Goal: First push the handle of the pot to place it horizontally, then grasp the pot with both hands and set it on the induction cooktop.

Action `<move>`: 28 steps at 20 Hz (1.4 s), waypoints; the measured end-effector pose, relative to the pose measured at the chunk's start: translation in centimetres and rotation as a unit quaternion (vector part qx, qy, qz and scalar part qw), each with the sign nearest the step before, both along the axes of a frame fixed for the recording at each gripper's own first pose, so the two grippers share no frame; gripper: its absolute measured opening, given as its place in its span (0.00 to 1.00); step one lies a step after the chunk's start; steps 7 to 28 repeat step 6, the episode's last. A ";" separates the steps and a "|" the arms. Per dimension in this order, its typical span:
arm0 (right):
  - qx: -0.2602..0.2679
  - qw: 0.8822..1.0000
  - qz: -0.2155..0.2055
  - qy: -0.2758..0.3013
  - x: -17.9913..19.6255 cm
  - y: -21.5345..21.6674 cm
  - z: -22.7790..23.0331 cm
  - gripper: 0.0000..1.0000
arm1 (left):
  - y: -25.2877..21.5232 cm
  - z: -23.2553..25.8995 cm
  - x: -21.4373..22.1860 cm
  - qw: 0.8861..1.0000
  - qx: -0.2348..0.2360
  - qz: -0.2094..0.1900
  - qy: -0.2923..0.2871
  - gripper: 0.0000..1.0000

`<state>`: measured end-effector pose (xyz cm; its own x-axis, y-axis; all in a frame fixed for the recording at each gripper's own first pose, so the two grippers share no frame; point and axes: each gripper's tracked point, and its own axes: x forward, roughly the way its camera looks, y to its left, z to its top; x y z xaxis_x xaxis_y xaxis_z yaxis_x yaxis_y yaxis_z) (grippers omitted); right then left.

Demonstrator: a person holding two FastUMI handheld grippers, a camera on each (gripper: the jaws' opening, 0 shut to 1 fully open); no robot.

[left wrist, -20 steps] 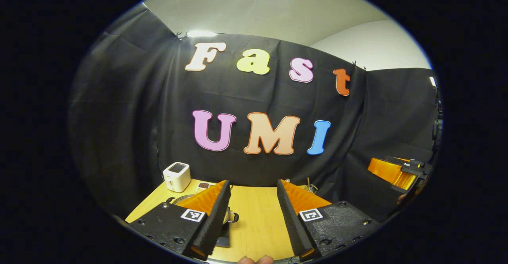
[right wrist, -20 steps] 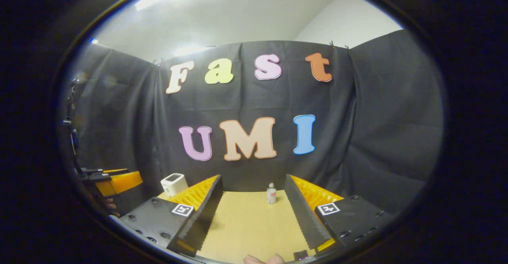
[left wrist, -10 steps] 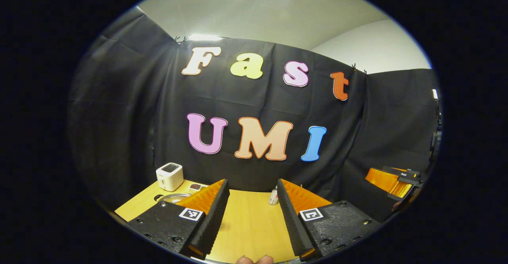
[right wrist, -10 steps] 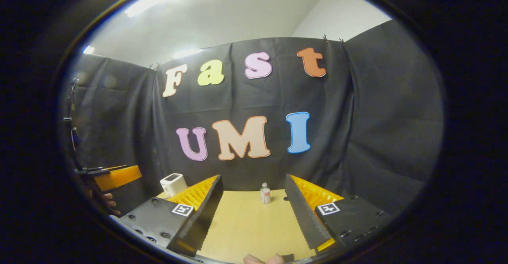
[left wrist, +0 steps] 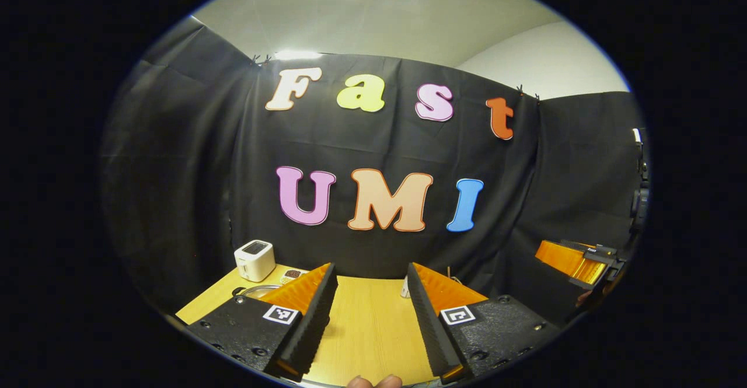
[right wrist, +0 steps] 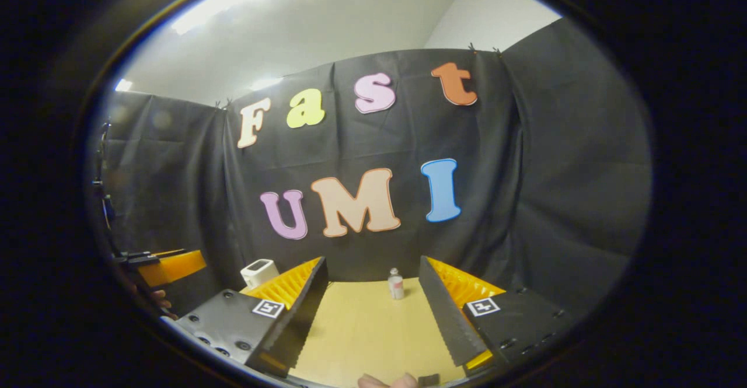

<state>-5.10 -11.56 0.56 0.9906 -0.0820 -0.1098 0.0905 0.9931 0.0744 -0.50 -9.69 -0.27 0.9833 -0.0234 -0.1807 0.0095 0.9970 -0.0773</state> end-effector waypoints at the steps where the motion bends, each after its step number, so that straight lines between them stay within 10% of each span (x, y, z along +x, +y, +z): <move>1: -0.004 1.000 0.001 0.002 0.1 0.0 -0.3 0.96 | 0.2 0.0 0.1 1.000 0.002 0.002 0.000 0.74; 28: -0.003 1.000 -0.001 -0.003 0.3 0.0 0.3 0.94 | 0.0 0.4 0.4 1.000 0.006 -0.002 -0.007 0.68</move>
